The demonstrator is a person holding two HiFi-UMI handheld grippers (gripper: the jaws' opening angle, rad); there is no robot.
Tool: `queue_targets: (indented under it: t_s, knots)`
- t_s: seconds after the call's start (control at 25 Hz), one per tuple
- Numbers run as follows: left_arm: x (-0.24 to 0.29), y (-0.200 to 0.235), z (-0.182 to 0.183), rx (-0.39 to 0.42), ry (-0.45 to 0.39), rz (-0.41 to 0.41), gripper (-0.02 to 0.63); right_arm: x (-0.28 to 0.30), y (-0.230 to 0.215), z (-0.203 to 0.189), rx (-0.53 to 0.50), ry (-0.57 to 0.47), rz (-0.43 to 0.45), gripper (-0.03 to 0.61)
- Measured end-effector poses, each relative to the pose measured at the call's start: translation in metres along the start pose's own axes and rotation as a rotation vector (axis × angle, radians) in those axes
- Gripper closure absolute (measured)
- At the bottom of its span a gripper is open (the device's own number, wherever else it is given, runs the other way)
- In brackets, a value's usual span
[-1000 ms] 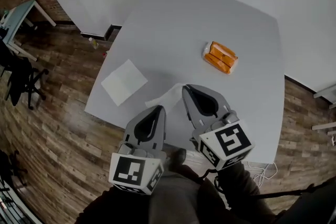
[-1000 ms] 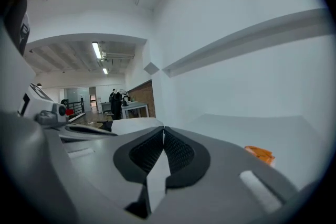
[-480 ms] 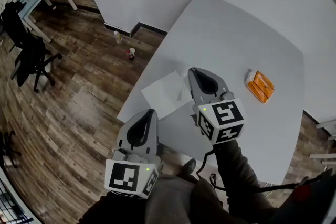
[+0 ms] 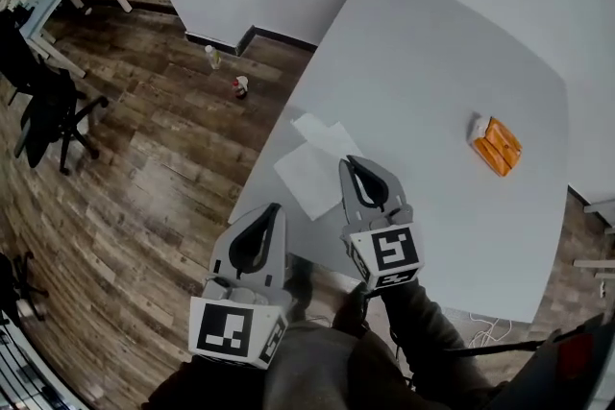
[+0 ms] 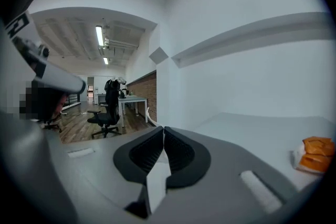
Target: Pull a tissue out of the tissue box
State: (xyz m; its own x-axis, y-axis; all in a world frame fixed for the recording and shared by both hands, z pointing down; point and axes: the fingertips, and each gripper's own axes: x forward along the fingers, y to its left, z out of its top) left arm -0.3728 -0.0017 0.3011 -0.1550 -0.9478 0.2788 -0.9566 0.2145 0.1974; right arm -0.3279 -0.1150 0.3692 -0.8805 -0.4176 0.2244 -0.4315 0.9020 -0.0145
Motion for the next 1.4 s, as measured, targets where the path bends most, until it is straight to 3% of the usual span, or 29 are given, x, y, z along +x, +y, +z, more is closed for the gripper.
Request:
queue_targets:
  t_s: [0.2, 0.28, 0.36, 0.48, 0.76, 0.92, 1.08, 1.24, 1.4]
  knots:
    - [0.010, -0.006, -0.009, 0.029, 0.032, -0.042, 0.614, 0.007, 0.022, -0.073, -0.035, 0.149, 0.015, 0.559]
    - [0.012, -0.009, -0.011, 0.037, 0.041, -0.059, 0.614, 0.006, 0.032, -0.104, -0.002, 0.235, 0.047, 0.549]
    - [0.014, -0.011, -0.011, 0.044, 0.041, -0.070, 0.614, 0.002, 0.039, -0.126, 0.048, 0.297, 0.073, 0.498]
    - [0.014, -0.015, -0.010, 0.050, 0.035, -0.077, 0.614, -0.011, 0.044, -0.139, 0.110, 0.334, 0.099, 0.409]
    - [-0.005, -0.052, -0.009, 0.061, 0.009, -0.066, 0.614, -0.071, 0.050, -0.138, 0.173, 0.327, 0.145, 0.376]
    - [-0.022, -0.096, -0.003, 0.086, -0.027, -0.101, 0.614, -0.125, 0.031, -0.105, 0.222, 0.232, 0.095, 0.377]
    - [-0.041, -0.157, 0.010, 0.111, -0.088, -0.166, 0.614, -0.193, 0.007, -0.036, 0.239, 0.061, 0.055, 0.379]
    - [-0.058, -0.233, 0.025, 0.126, -0.164, -0.263, 0.614, -0.280, -0.023, 0.039, 0.266, -0.138, -0.003, 0.396]
    - [-0.075, -0.310, 0.039, 0.151, -0.227, -0.388, 0.614, -0.365, -0.047, 0.088, 0.253, -0.274, -0.101, 0.447]
